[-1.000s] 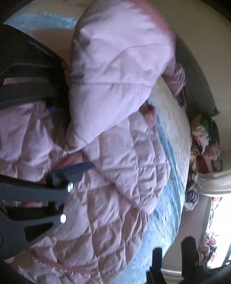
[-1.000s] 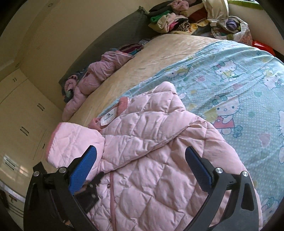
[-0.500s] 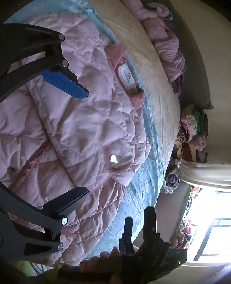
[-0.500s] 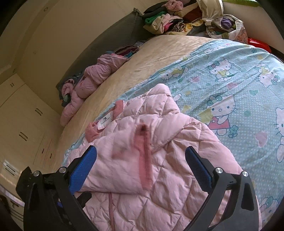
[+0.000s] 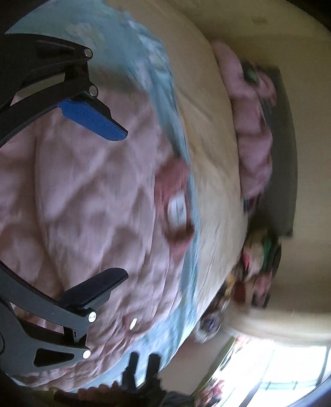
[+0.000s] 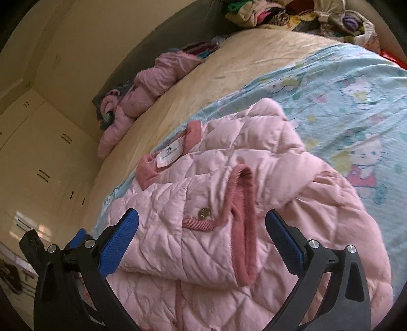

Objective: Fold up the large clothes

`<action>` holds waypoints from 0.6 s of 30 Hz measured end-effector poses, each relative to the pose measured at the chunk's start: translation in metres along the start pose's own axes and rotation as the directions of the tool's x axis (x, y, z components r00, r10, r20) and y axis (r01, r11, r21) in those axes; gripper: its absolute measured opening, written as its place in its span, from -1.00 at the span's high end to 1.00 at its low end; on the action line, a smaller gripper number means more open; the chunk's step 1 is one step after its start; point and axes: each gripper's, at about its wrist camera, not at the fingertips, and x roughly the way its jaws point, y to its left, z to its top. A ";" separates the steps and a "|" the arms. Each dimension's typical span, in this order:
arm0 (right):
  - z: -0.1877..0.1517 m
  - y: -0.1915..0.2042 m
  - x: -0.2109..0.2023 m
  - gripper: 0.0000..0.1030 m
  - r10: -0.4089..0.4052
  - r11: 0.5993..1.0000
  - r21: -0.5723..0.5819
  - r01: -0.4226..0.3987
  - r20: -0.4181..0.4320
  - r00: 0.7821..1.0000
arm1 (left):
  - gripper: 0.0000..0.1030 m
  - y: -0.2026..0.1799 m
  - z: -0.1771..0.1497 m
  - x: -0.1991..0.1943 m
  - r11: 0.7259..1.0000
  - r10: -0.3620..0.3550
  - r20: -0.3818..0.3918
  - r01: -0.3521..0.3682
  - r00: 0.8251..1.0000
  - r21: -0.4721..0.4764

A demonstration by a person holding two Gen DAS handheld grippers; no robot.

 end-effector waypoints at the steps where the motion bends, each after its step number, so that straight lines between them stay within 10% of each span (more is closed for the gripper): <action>1: 0.002 0.000 0.005 -0.91 0.001 1.000 -0.001 -0.001 -0.008 1.000 | -0.82 0.012 0.000 -0.001 0.999 0.027 -0.003 -0.027 1.000 -0.031; 9: 0.021 -0.008 0.051 -0.74 -0.044 0.998 0.042 0.046 -0.040 0.998 | -0.82 0.093 -0.003 -0.021 0.951 0.096 -0.004 -0.093 0.995 -0.295; 18: 0.019 -0.009 0.069 0.67 -0.052 0.999 -0.015 0.051 -0.028 0.998 | -0.82 0.122 -0.007 -0.031 0.910 0.108 0.015 -0.093 0.994 -0.403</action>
